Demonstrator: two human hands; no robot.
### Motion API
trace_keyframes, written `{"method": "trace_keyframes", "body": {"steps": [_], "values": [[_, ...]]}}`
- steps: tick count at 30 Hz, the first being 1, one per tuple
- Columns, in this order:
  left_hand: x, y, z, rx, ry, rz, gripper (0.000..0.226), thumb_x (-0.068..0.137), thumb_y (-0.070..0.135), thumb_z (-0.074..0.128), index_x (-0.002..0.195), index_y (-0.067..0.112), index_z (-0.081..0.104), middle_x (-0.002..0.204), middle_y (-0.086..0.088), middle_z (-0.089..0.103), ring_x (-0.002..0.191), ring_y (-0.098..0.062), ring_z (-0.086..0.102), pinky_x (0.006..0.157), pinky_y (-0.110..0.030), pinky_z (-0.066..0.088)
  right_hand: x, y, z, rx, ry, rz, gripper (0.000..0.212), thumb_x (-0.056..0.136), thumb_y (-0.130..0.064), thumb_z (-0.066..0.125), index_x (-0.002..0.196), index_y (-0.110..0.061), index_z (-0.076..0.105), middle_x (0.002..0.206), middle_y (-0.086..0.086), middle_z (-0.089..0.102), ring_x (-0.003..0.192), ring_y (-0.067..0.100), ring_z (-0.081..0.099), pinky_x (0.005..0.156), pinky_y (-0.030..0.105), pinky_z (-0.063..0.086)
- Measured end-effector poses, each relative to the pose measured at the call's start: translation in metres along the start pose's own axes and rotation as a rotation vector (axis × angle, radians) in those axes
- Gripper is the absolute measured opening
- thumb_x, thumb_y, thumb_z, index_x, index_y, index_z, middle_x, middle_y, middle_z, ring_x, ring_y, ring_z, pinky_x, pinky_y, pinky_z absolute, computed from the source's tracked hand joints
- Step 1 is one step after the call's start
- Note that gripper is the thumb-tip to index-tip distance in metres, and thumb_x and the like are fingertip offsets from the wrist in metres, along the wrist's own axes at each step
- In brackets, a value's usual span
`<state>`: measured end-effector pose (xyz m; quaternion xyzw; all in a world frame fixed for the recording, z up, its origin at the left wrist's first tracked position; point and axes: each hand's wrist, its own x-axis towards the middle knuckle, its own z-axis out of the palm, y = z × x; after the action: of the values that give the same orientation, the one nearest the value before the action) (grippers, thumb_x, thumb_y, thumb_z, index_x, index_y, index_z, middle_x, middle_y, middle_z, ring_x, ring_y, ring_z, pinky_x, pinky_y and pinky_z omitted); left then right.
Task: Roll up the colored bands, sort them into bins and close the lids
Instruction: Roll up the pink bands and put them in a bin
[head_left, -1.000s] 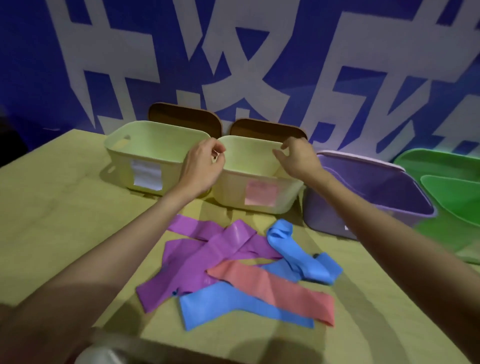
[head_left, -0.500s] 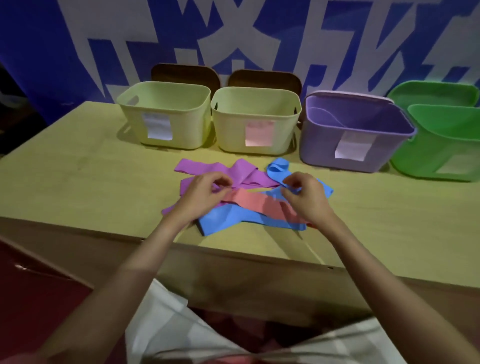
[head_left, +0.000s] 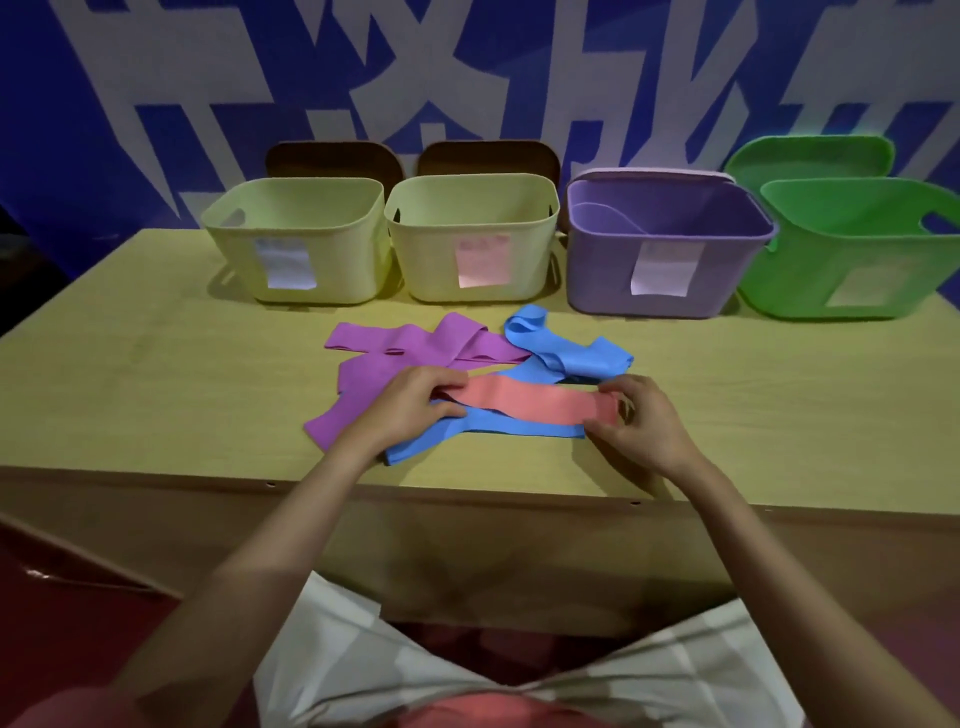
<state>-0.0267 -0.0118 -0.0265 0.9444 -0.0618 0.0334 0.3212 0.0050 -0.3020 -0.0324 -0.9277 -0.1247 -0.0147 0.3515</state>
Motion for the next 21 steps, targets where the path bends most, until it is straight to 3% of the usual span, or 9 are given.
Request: {"method": "trace_keyframes", "body": {"steps": [3, 7, 9, 11, 13, 17, 19, 21], "values": [[0.002, -0.002, -0.001, 0.011, -0.012, 0.007, 0.046, 0.082, 0.012, 0.075, 0.126, 0.009, 0.062, 0.127, -0.001, 0.063, 0.113, -0.008, 0.056, 0.096, -0.017, 0.040, -0.002, 0.002, -0.005, -0.036, -0.023, -0.042, 0.037, 0.074, -0.012, 0.079, 0.108, -0.002, 0.068, 0.110, 0.017, 0.064, 0.106, 0.032, 0.056, 0.088, 0.035, 0.043], [0.003, -0.004, -0.002, 0.039, 0.009, 0.014, 0.051, 0.080, 0.012, 0.076, 0.128, 0.006, 0.059, 0.129, -0.006, 0.060, 0.117, -0.018, 0.055, 0.101, -0.027, 0.043, -0.002, 0.002, -0.008, -0.078, -0.001, -0.154, 0.023, 0.080, -0.018, 0.076, 0.086, 0.004, 0.072, 0.082, 0.019, 0.069, 0.086, 0.035, 0.058, 0.074, 0.036, 0.042], [0.004, -0.005, -0.002, 0.032, 0.007, 0.014, 0.048, 0.081, 0.012, 0.075, 0.126, 0.006, 0.061, 0.126, -0.005, 0.062, 0.115, -0.017, 0.057, 0.100, -0.026, 0.044, -0.003, -0.001, -0.009, 0.000, 0.030, -0.110, 0.016, 0.085, -0.016, 0.070, 0.091, -0.002, 0.075, 0.088, 0.010, 0.071, 0.088, 0.025, 0.059, 0.075, 0.028, 0.042], [0.004, -0.005, -0.002, 0.028, 0.023, 0.023, 0.038, 0.085, 0.011, 0.070, 0.122, 0.006, 0.064, 0.124, -0.004, 0.064, 0.114, -0.016, 0.058, 0.098, -0.021, 0.041, -0.004, -0.004, -0.011, 0.076, 0.052, -0.032, 0.013, 0.088, -0.014, 0.066, 0.094, -0.009, 0.076, 0.089, 0.000, 0.069, 0.088, 0.017, 0.061, 0.079, 0.030, 0.047], [0.005, -0.006, -0.002, 0.043, 0.064, 0.037, 0.026, 0.091, 0.010, 0.063, 0.116, 0.005, 0.068, 0.120, -0.004, 0.067, 0.112, -0.016, 0.059, 0.095, -0.018, 0.039, -0.004, -0.009, -0.013, 0.193, 0.062, 0.011, 0.012, 0.088, -0.011, 0.064, 0.088, -0.012, 0.076, 0.084, 0.001, 0.072, 0.078, 0.013, 0.067, 0.070, 0.029, 0.052], [0.009, 0.000, -0.006, -0.001, 0.211, 0.041, 0.019, 0.096, 0.008, 0.054, 0.104, 0.005, 0.071, 0.099, -0.006, 0.072, 0.091, -0.018, 0.063, 0.077, -0.021, 0.042, -0.004, -0.026, -0.018, 0.488, 0.147, 0.057, 0.019, 0.090, -0.001, 0.058, 0.073, -0.003, 0.067, 0.063, 0.002, 0.064, 0.048, -0.003, 0.058, 0.047, 0.011, 0.042], [0.012, 0.007, -0.013, -0.088, 0.286, 0.034, 0.016, 0.096, 0.009, 0.054, 0.095, 0.009, 0.069, 0.087, -0.003, 0.069, 0.078, -0.011, 0.059, 0.069, -0.020, 0.042, 0.002, -0.031, -0.020, 0.590, 0.199, 0.065, 0.023, 0.090, -0.003, 0.059, 0.069, -0.009, 0.065, 0.054, -0.006, 0.060, 0.049, -0.001, 0.052, 0.053, 0.014, 0.042], [0.017, 0.014, -0.023, -0.180, 0.328, 0.047, 0.014, 0.095, 0.010, 0.056, 0.090, 0.014, 0.069, 0.081, 0.003, 0.066, 0.073, 0.002, 0.057, 0.068, -0.016, 0.041, 0.009, -0.034, -0.024, 0.712, 0.222, 0.111, 0.019, 0.089, -0.006, 0.060, 0.072, -0.009, 0.067, 0.053, 0.002, 0.059, 0.050, 0.010, 0.050, 0.059, 0.024, 0.043]]}}
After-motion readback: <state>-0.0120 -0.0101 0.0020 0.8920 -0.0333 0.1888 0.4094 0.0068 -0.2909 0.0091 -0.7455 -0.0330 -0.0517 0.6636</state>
